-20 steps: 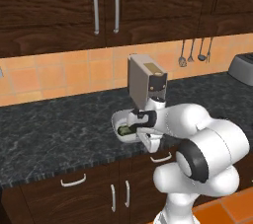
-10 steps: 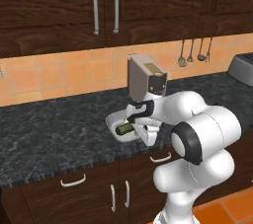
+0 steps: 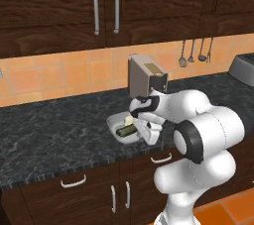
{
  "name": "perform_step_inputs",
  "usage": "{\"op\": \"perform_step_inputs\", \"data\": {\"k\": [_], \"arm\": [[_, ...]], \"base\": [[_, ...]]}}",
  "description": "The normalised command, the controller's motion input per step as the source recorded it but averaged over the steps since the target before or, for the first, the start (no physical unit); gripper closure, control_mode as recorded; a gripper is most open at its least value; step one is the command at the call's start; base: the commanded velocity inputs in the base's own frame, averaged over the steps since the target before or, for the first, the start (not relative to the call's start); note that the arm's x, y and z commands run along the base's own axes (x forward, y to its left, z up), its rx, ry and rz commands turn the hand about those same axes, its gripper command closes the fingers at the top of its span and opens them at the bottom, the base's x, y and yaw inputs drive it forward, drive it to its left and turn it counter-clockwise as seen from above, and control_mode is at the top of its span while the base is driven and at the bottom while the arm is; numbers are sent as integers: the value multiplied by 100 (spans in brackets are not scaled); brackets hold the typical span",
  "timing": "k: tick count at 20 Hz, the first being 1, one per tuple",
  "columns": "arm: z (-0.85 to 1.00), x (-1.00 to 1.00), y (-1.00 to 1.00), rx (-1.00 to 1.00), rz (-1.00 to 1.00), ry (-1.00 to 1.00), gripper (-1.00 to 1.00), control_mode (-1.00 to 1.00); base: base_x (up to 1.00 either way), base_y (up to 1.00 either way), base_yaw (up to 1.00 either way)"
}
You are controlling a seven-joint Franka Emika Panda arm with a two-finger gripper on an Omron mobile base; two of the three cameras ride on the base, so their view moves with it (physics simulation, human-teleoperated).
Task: Take the meat container that has the shrimp and place it on the second highest rack of the freezer. Then take the vegetable container that has the cucumber and mushroom and place it on the highest rack of the freezer.
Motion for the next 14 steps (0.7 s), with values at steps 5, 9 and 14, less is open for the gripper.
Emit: {"op": "perform_step_inputs", "data": {"k": [5,9,14], "arm": [[0,-17,0,20,-7,0,100,-100],[15,-31,2,17,-8,0,100,-100],[35,-47,0,11,-4,-2,100,-100]], "base": [[0,0,0],[0,0,0],[0,0,0]]}}
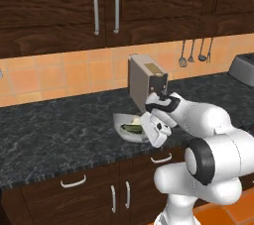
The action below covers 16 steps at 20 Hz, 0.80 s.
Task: Take the meat container that has the shrimp and place it on the second highest rack of the freezer. Then take the vegetable container that has the cucumber and mushroom and place it on the highest rack of the freezer.
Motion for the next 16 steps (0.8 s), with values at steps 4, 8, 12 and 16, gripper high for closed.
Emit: {"op": "perform_step_inputs", "data": {"k": [4,8,12,16], "arm": [[72,-59,0,6,0,-16,100,-100],[65,-54,0,0,0,-19,100,-100],[67,-65,-1,-11,-3,-9,100,-100],[75,-65,-10,-27,-9,-6,100,-100]], "base": [[0,0,0],[0,0,0],[0,0,0],[0,0,0]]}}
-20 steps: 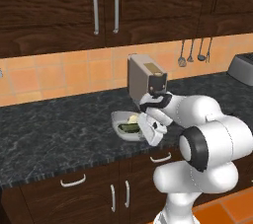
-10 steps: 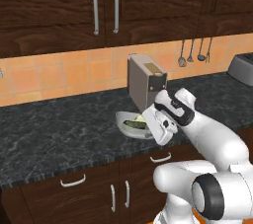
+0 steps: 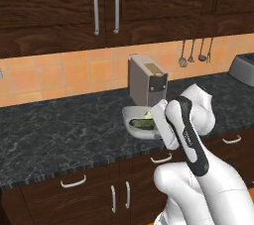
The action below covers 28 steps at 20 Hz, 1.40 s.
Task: Take the meat container that has the shrimp and place it on the second highest rack of the freezer. Then take the vegetable container that has the cucumber and mushroom and place it on the highest rack of the freezer.
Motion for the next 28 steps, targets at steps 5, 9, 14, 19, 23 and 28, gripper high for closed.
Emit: {"op": "perform_step_inputs", "data": {"k": [5,9,14,19,23,28], "arm": [[66,-51,-8,-17,-11,-14,100,-100],[72,-52,-25,-5,-6,-10,100,-100],[86,-77,-41,0,-2,-13,100,-100],[71,-84,-5,0,0,-23,100,-100],[47,-47,-1,7,-12,-8,100,-100],[27,-42,-15,14,-15,-2,100,-100]], "base": [[0,0,0],[0,0,0],[0,0,0],[0,0,0],[0,0,0],[0,0,0]]}}
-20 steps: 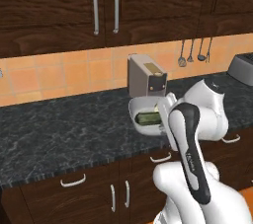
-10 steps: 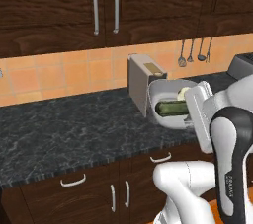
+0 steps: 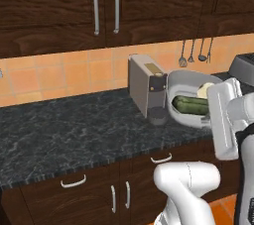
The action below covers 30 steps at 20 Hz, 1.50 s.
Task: Take the meat container that has the shrimp and place it on the second highest rack of the freezer. Then take the vegetable container that has the cucumber and mushroom and place it on the highest rack of the freezer.
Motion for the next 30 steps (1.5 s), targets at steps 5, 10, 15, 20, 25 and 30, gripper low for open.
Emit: {"op": "perform_step_inputs", "data": {"k": [5,10,15,20,25,30], "arm": [[11,-37,-18,8,-7,-3,100,100],[0,0,0,0,0,0,100,100],[0,0,0,0,0,0,100,100],[0,0,0,0,0,0,100,100],[0,0,0,0,0,0,100,100],[0,0,0,0,0,0,100,100]], "base": [[-25,-26,-2],[-23,-78,-47],[0,-35,-83],[0,-35,-85],[37,-54,-54],[77,-49,-14]]}}
